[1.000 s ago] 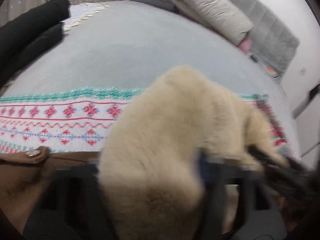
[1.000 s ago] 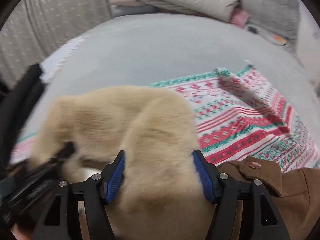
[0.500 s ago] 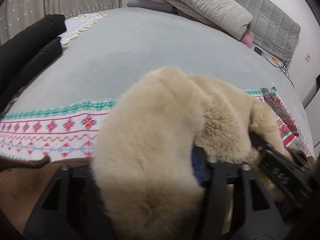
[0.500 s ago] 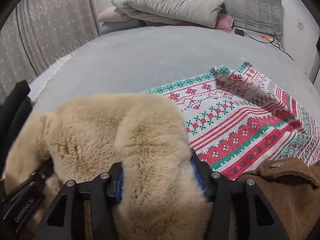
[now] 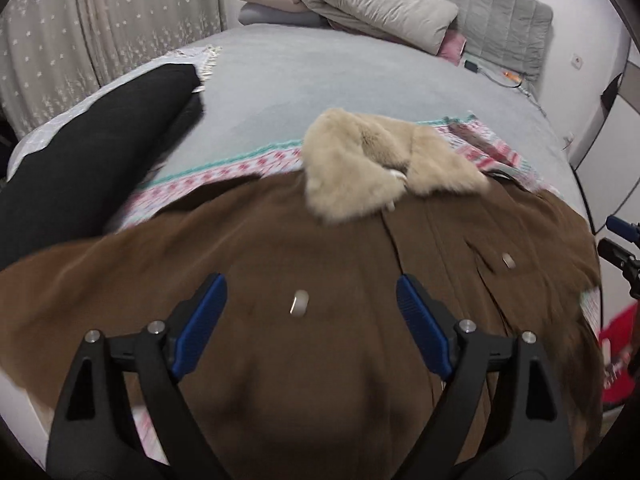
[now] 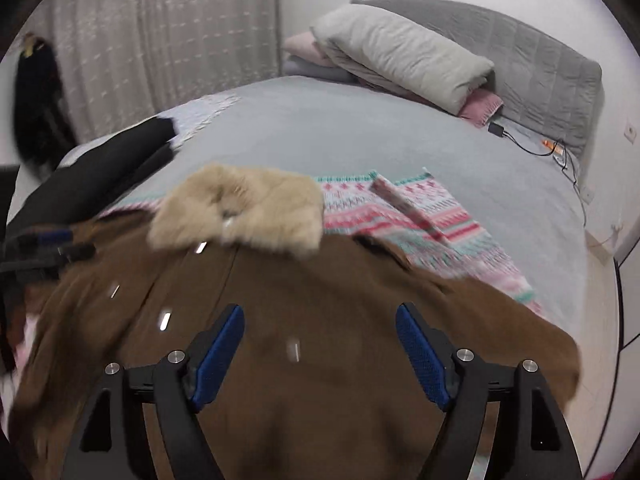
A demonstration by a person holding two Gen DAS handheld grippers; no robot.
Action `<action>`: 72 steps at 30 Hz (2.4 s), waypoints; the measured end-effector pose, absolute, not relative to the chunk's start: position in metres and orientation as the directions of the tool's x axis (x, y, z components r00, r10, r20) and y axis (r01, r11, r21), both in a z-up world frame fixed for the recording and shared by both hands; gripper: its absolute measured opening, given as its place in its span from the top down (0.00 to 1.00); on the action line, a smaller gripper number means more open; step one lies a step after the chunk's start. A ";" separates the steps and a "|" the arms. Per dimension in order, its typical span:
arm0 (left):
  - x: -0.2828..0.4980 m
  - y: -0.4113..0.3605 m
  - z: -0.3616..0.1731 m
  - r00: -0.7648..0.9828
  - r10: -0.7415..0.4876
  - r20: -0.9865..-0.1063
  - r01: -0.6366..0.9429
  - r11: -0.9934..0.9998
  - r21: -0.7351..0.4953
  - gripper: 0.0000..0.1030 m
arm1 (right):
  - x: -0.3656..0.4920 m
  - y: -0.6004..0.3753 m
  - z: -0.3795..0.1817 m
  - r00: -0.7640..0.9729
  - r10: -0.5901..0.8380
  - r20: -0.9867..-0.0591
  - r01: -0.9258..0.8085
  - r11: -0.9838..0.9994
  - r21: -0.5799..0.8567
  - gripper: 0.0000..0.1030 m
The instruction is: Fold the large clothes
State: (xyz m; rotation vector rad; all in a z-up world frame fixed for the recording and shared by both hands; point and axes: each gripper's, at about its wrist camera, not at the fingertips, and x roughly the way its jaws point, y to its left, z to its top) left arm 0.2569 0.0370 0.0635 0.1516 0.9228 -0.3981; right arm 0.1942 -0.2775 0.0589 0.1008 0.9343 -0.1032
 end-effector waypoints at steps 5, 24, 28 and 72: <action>0.182 0.099 0.083 0.526 -0.278 -0.804 0.409 0.911 -0.047 0.06 | 0.090 -0.281 0.087 0.572 -0.031 -0.819 0.094 0.995 0.029 0.21; 0.024 0.274 -0.024 0.289 -0.390 -0.874 0.263 0.910 -0.319 0.06 | -0.139 -0.276 -0.002 0.419 0.075 -0.905 0.139 0.979 0.146 0.20; 0.016 0.268 -0.045 0.190 -0.514 -0.837 0.272 0.846 -0.458 0.09 | -0.155 -0.284 -0.015 0.404 0.131 -0.905 0.164 0.963 0.213 0.20; 0.039 0.160 0.048 0.396 -0.322 -0.860 0.351 0.918 -0.182 0.20 | -0.074 -0.351 0.031 0.485 0.189 -0.854 0.470 0.767 0.437 0.46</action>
